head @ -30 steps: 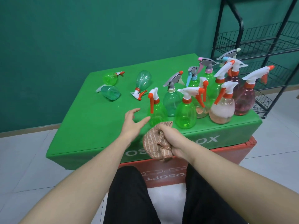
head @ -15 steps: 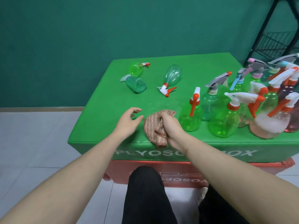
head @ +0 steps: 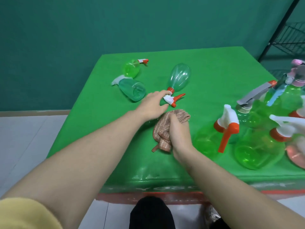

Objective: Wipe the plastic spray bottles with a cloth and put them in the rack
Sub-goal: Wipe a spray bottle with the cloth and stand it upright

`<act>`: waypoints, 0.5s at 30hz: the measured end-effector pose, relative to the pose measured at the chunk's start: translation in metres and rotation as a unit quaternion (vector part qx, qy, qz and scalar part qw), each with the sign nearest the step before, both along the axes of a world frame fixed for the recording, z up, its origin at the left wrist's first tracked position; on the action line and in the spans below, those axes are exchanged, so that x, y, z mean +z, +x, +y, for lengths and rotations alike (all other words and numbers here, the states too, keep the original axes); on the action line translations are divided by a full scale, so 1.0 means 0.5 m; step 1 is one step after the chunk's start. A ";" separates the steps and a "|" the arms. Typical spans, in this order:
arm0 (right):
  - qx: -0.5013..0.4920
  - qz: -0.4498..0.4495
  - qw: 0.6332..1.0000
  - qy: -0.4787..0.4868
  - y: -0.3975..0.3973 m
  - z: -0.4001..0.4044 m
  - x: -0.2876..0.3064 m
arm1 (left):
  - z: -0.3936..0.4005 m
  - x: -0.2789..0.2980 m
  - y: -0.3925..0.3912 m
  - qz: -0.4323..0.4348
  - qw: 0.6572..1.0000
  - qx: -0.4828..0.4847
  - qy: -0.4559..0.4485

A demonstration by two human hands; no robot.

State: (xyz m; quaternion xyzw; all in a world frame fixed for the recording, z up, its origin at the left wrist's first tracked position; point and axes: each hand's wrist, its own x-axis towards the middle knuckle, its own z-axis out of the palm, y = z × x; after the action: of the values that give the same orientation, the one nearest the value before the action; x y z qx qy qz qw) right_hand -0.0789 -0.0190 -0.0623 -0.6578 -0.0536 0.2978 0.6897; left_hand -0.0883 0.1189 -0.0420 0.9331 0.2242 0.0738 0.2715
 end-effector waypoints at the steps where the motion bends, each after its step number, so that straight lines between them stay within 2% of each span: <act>1: -0.005 -0.001 1.000 0.003 0.004 0.005 -0.005 | 0.007 -0.003 0.024 0.019 0.999 -0.016 0.026; 4: -0.005 0.001 1.000 -0.007 0.017 0.012 -0.017 | 0.021 -0.010 0.079 0.096 0.990 -0.055 0.087; 8: -0.004 0.024 1.000 -0.016 0.035 0.010 -0.022 | 0.038 -0.016 0.101 0.168 0.976 -0.074 0.115; 15: 0.026 0.005 0.999 -0.018 0.018 -0.013 -0.021 | 0.024 -0.004 0.037 0.144 0.980 -0.081 0.110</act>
State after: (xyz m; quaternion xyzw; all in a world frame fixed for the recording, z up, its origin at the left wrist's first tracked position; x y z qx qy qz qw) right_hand -0.0698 -0.0256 -0.0729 -0.6672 -0.0622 0.3200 0.6698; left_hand -0.0698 0.1307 -0.0439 0.9731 0.1755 -0.0588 0.1373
